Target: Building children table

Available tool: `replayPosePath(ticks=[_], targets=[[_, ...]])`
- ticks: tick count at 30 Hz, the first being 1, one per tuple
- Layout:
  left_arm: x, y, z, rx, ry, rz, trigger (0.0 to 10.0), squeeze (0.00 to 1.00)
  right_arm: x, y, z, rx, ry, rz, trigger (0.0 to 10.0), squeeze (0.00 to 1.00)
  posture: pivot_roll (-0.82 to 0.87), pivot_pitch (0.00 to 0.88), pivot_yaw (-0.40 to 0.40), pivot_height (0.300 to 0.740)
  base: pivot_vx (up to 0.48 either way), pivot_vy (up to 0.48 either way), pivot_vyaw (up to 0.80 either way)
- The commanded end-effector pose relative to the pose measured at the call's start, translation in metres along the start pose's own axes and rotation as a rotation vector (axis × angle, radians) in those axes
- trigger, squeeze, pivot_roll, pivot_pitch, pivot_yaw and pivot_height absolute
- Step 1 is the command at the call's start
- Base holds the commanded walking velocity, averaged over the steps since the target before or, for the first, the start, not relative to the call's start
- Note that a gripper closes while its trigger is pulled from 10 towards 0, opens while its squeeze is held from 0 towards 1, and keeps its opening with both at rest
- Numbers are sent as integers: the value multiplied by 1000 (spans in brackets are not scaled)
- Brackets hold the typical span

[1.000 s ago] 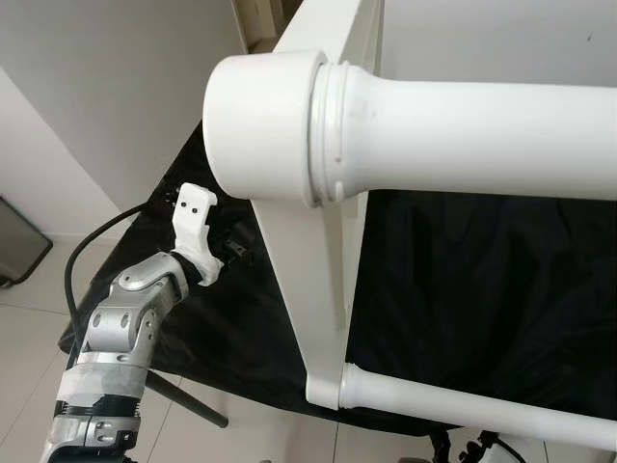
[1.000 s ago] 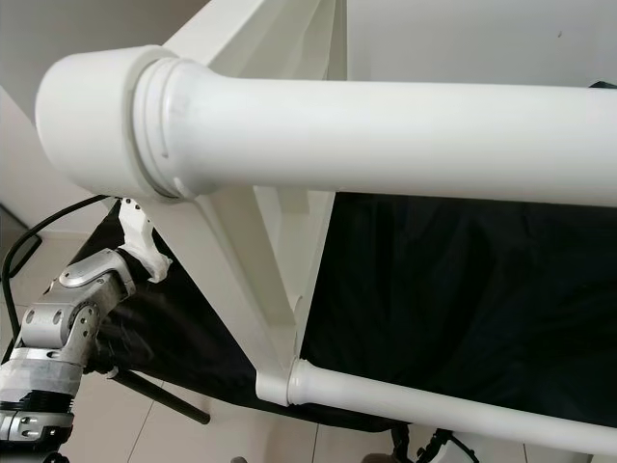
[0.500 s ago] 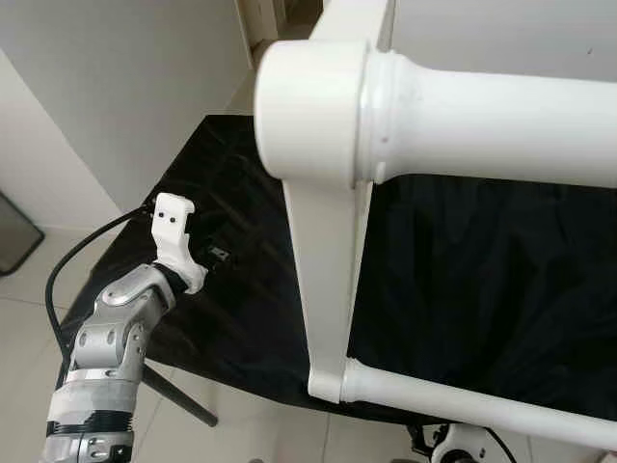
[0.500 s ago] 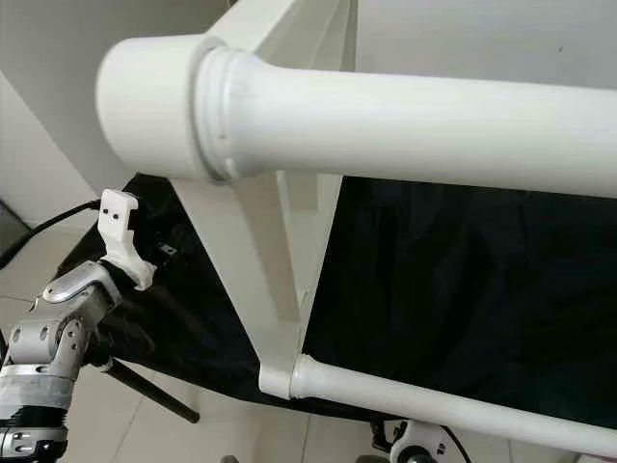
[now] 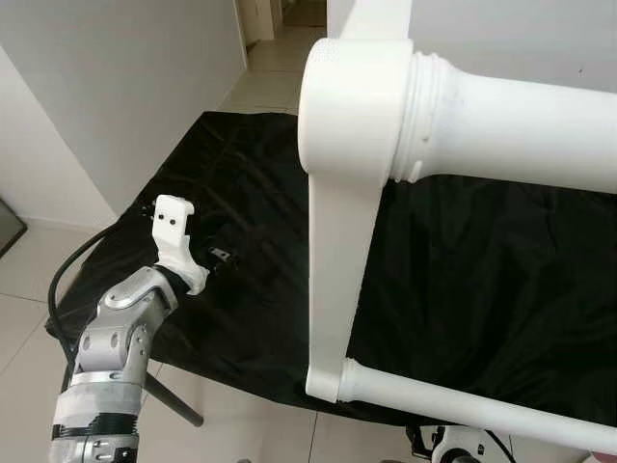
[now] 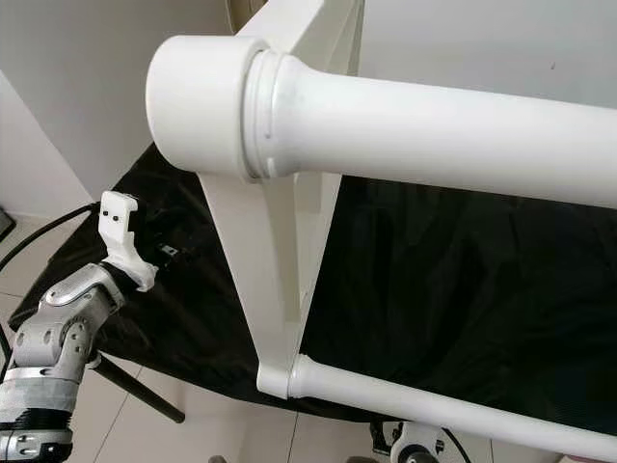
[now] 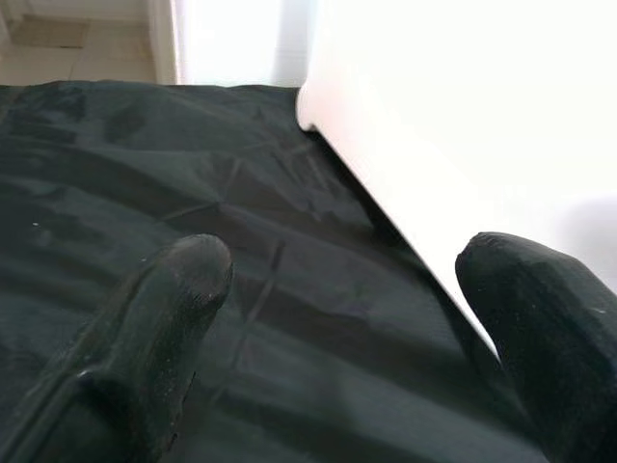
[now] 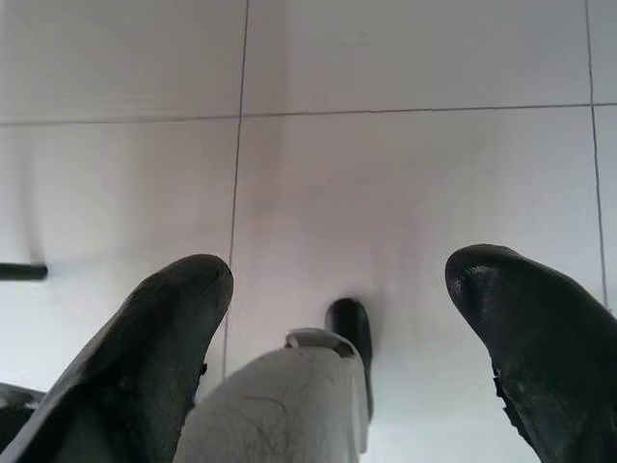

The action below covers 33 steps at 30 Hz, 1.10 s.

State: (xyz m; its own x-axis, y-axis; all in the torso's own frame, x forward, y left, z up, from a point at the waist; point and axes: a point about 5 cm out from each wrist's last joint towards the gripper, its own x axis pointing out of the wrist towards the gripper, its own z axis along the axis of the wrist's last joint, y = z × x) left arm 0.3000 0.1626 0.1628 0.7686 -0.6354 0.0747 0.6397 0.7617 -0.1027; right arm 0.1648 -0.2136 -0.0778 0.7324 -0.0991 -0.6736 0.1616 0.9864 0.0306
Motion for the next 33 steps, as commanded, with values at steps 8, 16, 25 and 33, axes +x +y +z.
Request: replayPosePath(ticks=[8, 16, 25, 33], targets=[[-6, 12, -6, -6, 7, 177, 10000, 0, -2, 1, -9, -23, 39, -2, 10000, 0, -54, 1, 52, 740, 0, 0, 0], [-5, 10, -9, -15, -10, 184, 10000, 0, -4, 3, -16, -28, 65, -13, 10000, 0, -47, 0, 34, 740, 0, 0, 0], [-4, 13, -11, 15, -83, 290, 10000, 0, -6, 1, -21, -50, 99, -51, 10000, 0, -35, 0, 0, 740, 0, 0, 0], [4, 10, -23, 26, -102, 452, 10000, 0, -7, -1, -25, -67, 124, -62, 10000, 0, -20, 0, -12, 740, 0, 0, 0]])
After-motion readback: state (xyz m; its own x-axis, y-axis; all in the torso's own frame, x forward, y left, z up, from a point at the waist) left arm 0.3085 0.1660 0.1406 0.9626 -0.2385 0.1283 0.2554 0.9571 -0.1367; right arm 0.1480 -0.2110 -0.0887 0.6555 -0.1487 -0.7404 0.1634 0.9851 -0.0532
